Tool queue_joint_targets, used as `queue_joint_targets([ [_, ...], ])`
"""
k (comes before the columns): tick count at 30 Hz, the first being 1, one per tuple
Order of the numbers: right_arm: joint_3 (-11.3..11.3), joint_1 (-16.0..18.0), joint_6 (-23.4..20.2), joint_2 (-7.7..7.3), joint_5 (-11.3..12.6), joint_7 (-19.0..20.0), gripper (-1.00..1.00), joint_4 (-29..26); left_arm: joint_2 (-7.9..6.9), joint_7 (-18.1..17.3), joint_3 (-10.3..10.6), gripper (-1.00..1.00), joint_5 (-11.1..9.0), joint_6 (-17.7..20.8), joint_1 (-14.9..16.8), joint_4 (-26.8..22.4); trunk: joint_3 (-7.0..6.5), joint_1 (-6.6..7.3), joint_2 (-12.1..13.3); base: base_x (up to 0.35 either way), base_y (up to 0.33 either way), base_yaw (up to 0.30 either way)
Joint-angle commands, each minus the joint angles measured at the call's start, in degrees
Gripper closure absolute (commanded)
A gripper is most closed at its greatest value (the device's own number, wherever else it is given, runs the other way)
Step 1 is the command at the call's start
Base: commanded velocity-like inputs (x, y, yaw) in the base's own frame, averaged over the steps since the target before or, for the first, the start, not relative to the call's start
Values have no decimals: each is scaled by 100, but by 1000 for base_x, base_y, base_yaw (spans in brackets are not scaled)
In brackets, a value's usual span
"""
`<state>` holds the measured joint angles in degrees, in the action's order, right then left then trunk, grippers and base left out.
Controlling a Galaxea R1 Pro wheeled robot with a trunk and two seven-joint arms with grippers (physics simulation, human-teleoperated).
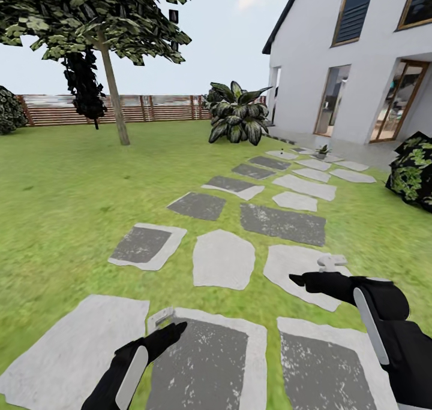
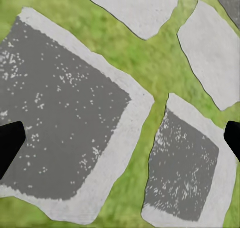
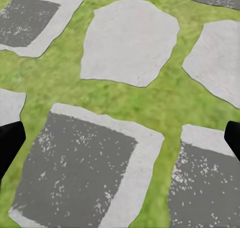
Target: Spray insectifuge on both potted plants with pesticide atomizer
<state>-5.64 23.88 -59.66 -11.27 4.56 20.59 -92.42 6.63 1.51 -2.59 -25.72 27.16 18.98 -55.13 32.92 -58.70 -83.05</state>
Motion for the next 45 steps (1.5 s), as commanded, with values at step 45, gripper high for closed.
queue_joint_targets([
  [45,-49,53,-34,-17,45,-29,-100,-7,5,7,35,-100,-56,35,1,-7,-6,-3,-3,330,102,-51],
])
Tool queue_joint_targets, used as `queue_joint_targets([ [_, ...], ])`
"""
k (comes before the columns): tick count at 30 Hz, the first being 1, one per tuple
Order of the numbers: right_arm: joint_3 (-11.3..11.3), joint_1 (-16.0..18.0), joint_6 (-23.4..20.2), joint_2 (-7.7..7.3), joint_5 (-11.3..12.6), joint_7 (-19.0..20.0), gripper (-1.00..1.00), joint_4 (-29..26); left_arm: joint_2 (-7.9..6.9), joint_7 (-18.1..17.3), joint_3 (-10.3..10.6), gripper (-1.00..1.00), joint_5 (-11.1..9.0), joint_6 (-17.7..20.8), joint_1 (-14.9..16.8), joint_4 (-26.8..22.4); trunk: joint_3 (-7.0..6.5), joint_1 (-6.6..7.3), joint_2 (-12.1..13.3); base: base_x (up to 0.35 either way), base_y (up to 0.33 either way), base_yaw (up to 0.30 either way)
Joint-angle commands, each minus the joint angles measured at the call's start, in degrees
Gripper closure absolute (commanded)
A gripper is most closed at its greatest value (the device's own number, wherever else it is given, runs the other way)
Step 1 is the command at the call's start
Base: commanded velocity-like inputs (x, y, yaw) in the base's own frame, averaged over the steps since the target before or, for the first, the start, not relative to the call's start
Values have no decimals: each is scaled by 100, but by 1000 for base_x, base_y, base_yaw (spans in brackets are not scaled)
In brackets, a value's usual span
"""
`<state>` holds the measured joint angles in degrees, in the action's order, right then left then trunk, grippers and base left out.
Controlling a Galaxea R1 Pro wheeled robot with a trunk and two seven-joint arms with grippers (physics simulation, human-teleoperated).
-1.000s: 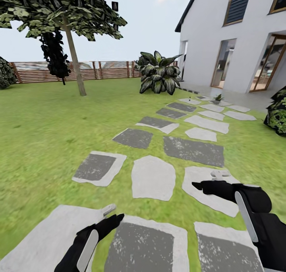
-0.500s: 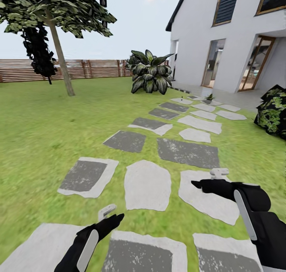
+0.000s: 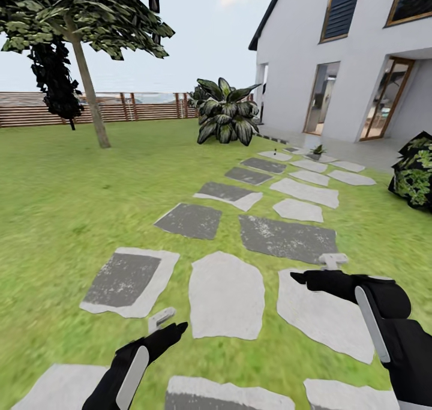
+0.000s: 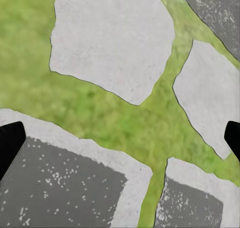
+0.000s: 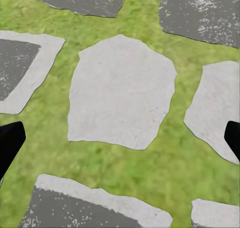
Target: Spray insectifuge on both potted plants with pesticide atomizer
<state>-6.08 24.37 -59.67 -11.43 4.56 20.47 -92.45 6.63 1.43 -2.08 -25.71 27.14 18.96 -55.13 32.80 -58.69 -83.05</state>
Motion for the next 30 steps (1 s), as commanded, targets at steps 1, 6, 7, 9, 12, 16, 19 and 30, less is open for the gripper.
queue_joint_targets([
  [1,-5,5,-33,-1,45,-17,-100,-5,5,15,-17,-100,-57,37,2,-7,6,-3,-3,339,105,-1],
  [6,-30,20,-33,13,45,-17,-100,-9,5,12,-20,-100,-61,41,2,-7,6,-3,-3,339,105,0],
  [7,-34,33,-33,16,45,-17,-100,-9,5,13,-20,-100,-60,41,2,-8,6,-3,-3,339,112,0],
  [9,-38,46,-33,21,45,-17,-100,-10,4,14,-24,-100,-63,43,2,-7,6,-3,-3,339,119,0],
  [12,-38,52,-33,24,45,-17,-100,-10,5,15,-27,-100,-65,45,2,-8,6,-3,-3,339,131,-36],
  [16,-40,56,-33,26,45,-17,-100,-10,5,15,-29,-100,-61,43,2,-7,6,-3,-3,339,138,-131],
  [19,-41,58,-33,20,45,-17,-100,-7,5,11,-31,-100,-62,44,2,-9,6,-3,-3,339,141,-201],
  [30,-36,41,-33,58,45,-23,-100,-7,5,14,-15,-100,-54,45,3,-13,6,-3,-3,337,100,-93],
])
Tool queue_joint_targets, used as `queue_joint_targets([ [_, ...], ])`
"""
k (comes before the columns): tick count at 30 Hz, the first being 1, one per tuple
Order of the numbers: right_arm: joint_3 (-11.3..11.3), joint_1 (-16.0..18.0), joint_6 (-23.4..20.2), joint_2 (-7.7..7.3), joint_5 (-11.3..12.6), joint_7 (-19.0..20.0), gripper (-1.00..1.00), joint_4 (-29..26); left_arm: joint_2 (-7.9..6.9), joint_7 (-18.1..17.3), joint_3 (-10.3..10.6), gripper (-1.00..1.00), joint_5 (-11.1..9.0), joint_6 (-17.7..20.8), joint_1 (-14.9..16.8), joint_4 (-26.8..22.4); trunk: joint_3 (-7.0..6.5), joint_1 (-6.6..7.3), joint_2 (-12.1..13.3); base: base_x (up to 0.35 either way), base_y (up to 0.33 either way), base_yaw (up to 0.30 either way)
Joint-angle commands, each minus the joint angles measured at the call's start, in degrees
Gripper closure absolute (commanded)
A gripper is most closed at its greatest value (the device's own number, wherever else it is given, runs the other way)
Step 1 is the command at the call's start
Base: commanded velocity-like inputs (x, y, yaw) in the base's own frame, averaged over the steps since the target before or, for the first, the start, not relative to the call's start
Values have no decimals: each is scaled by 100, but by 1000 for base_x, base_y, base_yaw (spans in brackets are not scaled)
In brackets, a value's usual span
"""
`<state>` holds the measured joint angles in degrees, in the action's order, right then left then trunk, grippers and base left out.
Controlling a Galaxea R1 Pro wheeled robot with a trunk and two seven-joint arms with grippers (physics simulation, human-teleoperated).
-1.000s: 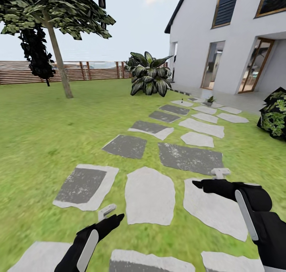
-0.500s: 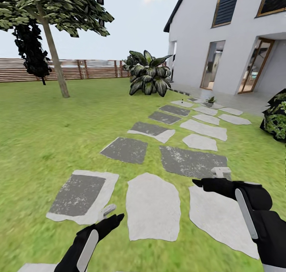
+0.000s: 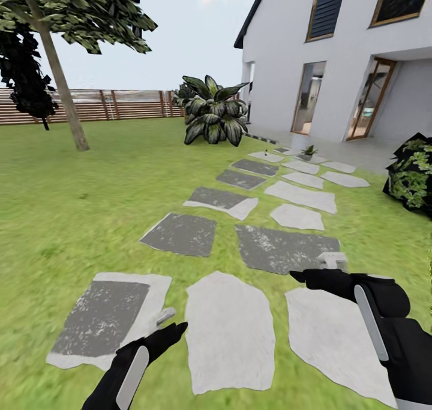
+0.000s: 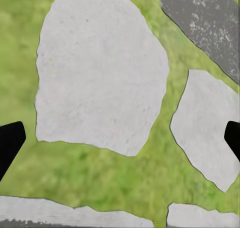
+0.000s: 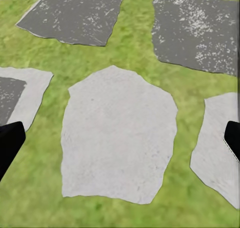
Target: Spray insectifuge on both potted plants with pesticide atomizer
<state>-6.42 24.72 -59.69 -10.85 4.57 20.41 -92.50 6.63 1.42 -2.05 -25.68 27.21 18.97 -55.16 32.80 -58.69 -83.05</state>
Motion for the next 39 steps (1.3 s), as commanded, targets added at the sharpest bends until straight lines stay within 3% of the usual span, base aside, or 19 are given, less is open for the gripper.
queue_joint_targets([
  [1,-3,6,-31,2,44,-17,-100,-2,5,15,-17,-100,-55,39,1,-10,6,-3,-3,337,-29,-221],
  [13,-1,7,-31,-18,44,-17,-100,-2,5,25,-15,-100,-22,32,1,-9,6,-3,-3,336,-97,-219],
  [39,22,-2,-31,5,44,-11,-100,-5,-4,33,-70,-100,-24,27,1,-11,6,-3,-3,292,-204,-9],
])
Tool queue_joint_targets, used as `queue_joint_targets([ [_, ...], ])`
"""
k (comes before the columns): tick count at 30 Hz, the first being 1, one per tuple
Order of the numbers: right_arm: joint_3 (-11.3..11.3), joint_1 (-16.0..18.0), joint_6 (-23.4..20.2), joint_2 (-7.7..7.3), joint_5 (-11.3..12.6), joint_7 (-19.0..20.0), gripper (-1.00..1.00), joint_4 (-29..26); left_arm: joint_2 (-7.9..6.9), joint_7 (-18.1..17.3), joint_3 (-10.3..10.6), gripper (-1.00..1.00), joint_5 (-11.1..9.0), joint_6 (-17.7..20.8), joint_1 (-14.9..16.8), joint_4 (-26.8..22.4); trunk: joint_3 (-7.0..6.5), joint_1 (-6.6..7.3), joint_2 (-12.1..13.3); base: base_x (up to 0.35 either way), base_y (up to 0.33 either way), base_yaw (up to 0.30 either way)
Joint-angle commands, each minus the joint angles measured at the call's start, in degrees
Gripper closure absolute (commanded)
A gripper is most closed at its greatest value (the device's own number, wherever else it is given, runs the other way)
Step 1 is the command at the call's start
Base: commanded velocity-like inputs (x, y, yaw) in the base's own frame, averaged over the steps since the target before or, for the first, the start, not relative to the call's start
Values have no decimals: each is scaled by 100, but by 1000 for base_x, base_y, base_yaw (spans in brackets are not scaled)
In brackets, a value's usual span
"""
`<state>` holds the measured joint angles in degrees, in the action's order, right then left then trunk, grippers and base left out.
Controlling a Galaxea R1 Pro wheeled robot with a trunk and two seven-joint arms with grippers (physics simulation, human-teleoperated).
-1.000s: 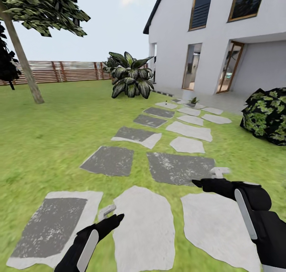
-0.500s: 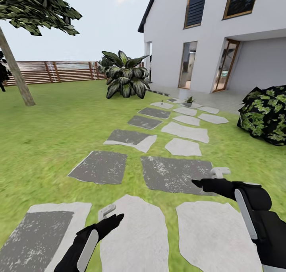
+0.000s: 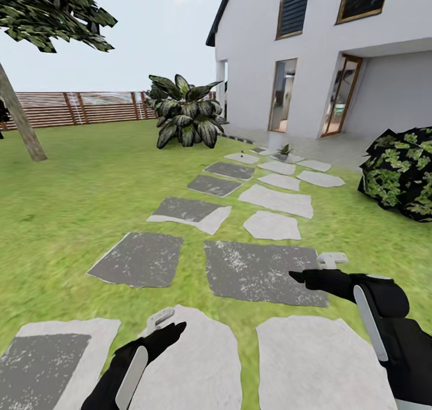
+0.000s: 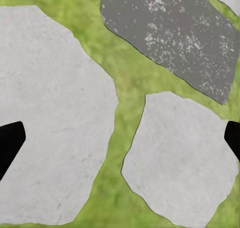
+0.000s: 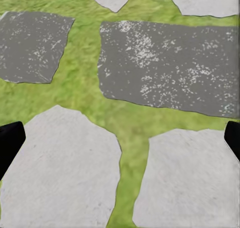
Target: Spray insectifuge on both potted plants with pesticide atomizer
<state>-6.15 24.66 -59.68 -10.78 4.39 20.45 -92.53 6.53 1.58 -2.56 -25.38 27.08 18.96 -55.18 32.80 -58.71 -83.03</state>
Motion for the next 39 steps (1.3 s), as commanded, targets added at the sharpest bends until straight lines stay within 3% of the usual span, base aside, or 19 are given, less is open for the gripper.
queue_joint_targets([
  [1,1,4,-32,0,62,-15,-100,-2,4,19,-24,-100,-53,39,3,-10,6,-2,-4,253,-253,37],
  [9,17,5,-32,-18,62,-14,-100,-2,-2,33,-42,-100,-38,34,3,-4,6,-2,-4,281,-123,157],
  [25,13,-9,-32,6,62,-21,-100,0,5,35,-36,-100,-79,34,3,4,6,-2,-4,277,194,20],
  [39,6,-5,-32,-16,62,-20,-100,3,-2,35,-42,-100,-65,34,3,7,6,-2,-4,329,28,127],
])
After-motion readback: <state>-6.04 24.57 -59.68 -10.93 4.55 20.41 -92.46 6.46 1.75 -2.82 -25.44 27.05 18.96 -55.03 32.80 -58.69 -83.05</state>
